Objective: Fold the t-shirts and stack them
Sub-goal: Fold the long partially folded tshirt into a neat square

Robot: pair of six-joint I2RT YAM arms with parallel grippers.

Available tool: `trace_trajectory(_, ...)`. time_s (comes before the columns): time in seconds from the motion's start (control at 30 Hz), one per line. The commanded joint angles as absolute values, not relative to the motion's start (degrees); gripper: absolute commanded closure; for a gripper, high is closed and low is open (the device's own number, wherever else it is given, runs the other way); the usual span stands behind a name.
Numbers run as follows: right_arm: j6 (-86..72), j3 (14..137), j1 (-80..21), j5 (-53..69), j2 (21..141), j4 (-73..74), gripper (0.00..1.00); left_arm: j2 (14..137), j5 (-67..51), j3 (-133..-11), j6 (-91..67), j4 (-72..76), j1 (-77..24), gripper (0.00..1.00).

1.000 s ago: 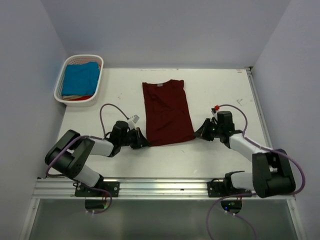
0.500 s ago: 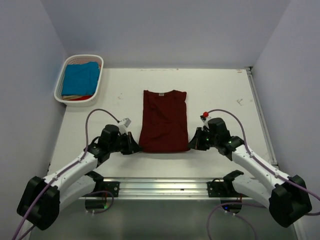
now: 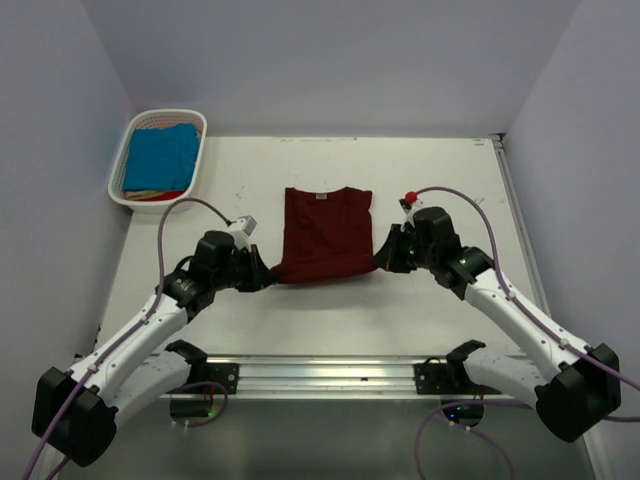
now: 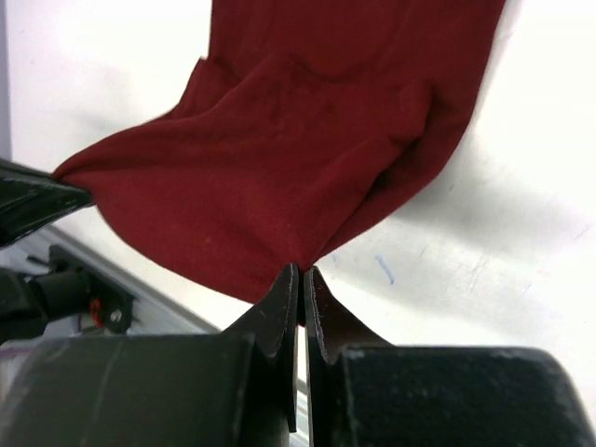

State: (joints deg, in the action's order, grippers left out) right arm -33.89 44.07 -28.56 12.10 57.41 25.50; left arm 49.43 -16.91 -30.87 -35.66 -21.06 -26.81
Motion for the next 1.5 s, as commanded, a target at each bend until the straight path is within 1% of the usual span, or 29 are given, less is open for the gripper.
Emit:
trace_trajectory(0.0,-30.8,49.1,-28.5,6.0,61.9,23.6,1.00,53.3,-9.3,-35.9,-30.2,-20.0,-26.4,1.00)
trace_trajectory(0.13,-29.8,53.9,-28.5,2.1,69.0,20.1,1.00,59.3,-4.9,-40.4,-26.5,-15.7,-24.0,1.00)
trace_trajectory(0.23,-28.8,57.3,-28.5,0.4,71.9,18.7,1.00,64.0,-4.7,-45.0,-25.0,-12.4,-22.8,1.00)
trace_trajectory(0.33,-28.1,60.7,-28.4,-2.0,74.8,18.3,1.00,68.6,-5.0,-51.9,-24.1,-10.7,-22.0,1.00)
trace_trajectory(0.63,-26.7,71.3,-27.3,-9.7,85.4,18.6,1.00,84.1,-8.3,-63.7,-22.3,-6.5,-20.0,1.00)
trace_trajectory(0.83,-27.0,76.4,-26.0,-11.4,94.6,17.1,1.00,95.1,-11.2,-69.2,-23.8,-1.3,-17.6,1.00)
trace_trajectory(0.97,-27.2,79.0,-25.1,-11.8,99.6,16.0,1.00,103.5,-14.0,-74.5,-24.5,-1.0,-16.7,1.00)
trace_trajectory(1.0,-27.2,79.8,-25.0,-11.9,100.4,15.8,1.00,104.7,-14.8,-75.4,-24.7,1.1,-16.4,1.00)
trace_trajectory(1.3,-27.2,83.3,-22.2,-13.2,106.6,12.0,1.00,113.2,-18.0,-82.5,-25.5,3.3,-13.4,1.00)
trace_trajectory(1.4,-27.0,87.9,-20.9,-12.7,109.9,12.2,1.00,117.1,-18.6,-87.3,-25.6,2.8,-12.5,1.00)
trace_trajectory(1.47,-27.5,91.1,-20.0,-13.0,112.7,13.3,1.00,122.0,-19.5,-93.2,-25.8,2.0,-11.7,1.00)
